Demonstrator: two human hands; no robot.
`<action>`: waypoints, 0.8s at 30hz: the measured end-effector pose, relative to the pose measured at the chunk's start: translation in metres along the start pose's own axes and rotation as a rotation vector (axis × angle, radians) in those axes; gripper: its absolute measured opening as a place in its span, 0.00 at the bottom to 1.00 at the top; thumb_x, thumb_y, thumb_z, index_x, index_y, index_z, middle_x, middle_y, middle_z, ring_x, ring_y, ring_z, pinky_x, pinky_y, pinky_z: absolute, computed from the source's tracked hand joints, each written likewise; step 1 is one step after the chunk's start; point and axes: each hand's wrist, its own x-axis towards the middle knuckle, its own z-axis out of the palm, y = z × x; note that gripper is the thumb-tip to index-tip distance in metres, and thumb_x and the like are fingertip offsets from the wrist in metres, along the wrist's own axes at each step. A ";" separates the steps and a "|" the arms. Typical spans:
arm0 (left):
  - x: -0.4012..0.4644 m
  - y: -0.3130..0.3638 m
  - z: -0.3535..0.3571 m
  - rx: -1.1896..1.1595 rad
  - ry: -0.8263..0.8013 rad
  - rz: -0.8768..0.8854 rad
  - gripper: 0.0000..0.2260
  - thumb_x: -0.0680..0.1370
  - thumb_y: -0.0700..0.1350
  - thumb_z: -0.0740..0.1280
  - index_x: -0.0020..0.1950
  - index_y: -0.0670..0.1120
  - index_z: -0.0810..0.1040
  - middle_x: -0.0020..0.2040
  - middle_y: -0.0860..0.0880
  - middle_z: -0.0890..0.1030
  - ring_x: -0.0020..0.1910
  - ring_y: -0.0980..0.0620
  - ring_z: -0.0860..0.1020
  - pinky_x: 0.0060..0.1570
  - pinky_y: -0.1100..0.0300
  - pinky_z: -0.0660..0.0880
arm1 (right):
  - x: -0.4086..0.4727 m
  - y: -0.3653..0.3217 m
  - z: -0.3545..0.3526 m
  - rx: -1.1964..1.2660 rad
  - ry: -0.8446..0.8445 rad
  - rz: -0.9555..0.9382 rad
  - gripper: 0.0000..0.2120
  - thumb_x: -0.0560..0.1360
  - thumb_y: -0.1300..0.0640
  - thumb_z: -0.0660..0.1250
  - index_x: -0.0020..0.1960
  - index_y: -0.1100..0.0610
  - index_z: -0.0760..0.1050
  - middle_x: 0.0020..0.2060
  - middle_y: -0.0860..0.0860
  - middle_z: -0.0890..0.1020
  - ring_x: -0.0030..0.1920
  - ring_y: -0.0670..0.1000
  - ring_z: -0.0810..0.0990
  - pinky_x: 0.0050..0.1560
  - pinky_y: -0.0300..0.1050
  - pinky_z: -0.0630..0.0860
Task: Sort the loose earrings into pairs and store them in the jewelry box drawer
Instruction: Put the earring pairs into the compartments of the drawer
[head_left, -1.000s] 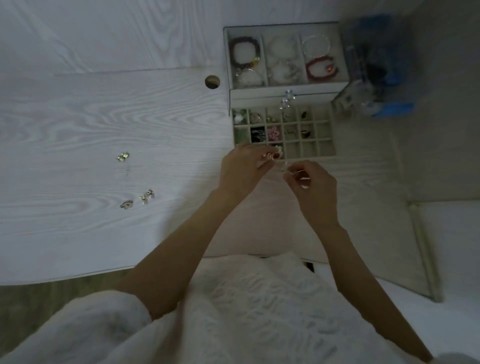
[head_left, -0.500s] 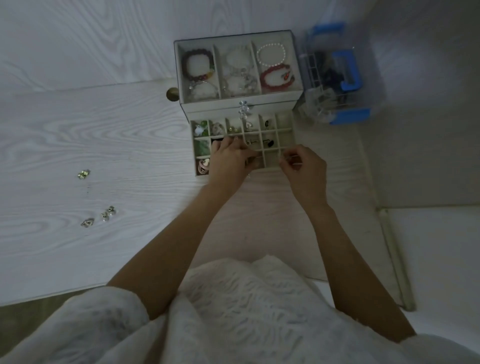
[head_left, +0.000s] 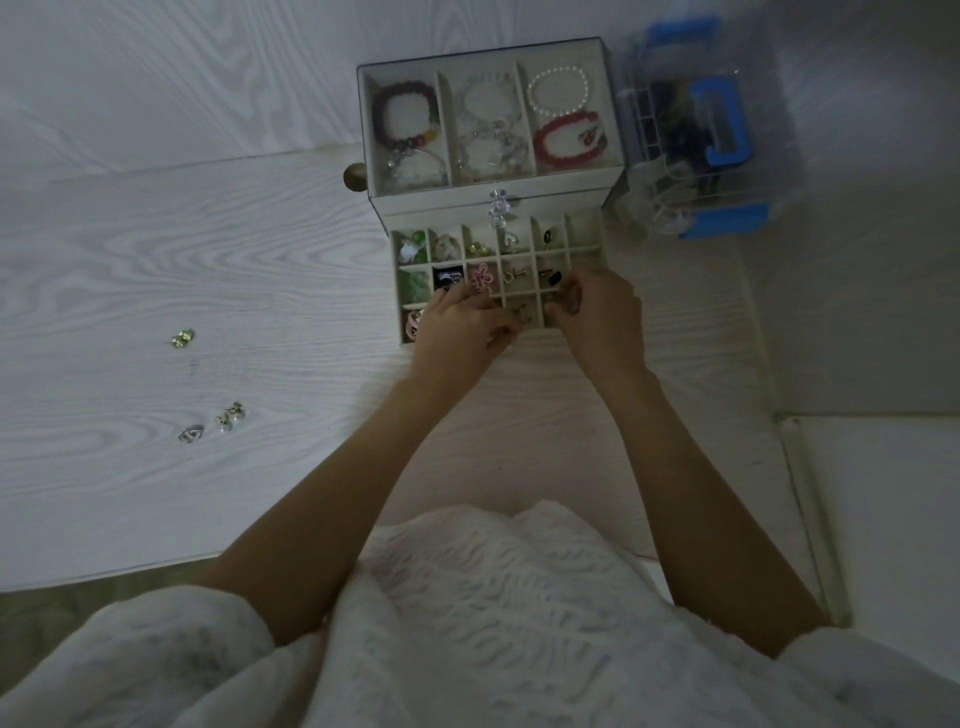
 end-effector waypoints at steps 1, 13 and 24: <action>0.000 0.000 0.000 -0.008 0.003 0.002 0.02 0.67 0.45 0.74 0.38 0.51 0.84 0.33 0.52 0.82 0.36 0.47 0.76 0.39 0.58 0.71 | 0.000 -0.001 0.000 0.004 -0.004 0.000 0.11 0.72 0.59 0.70 0.52 0.61 0.76 0.49 0.59 0.79 0.50 0.56 0.77 0.45 0.42 0.66; -0.026 -0.015 -0.009 0.005 0.118 0.068 0.07 0.74 0.49 0.65 0.46 0.50 0.82 0.41 0.52 0.82 0.41 0.48 0.77 0.41 0.56 0.67 | -0.045 -0.029 -0.012 -0.097 0.069 -0.202 0.08 0.75 0.61 0.63 0.53 0.59 0.77 0.53 0.56 0.77 0.51 0.56 0.76 0.44 0.44 0.69; -0.203 -0.107 -0.083 -0.251 0.304 -0.826 0.05 0.75 0.46 0.68 0.49 0.50 0.82 0.41 0.52 0.83 0.37 0.55 0.78 0.41 0.57 0.77 | -0.099 -0.150 0.086 -0.008 -0.484 -0.529 0.09 0.76 0.59 0.64 0.55 0.54 0.78 0.49 0.50 0.82 0.49 0.51 0.79 0.47 0.46 0.76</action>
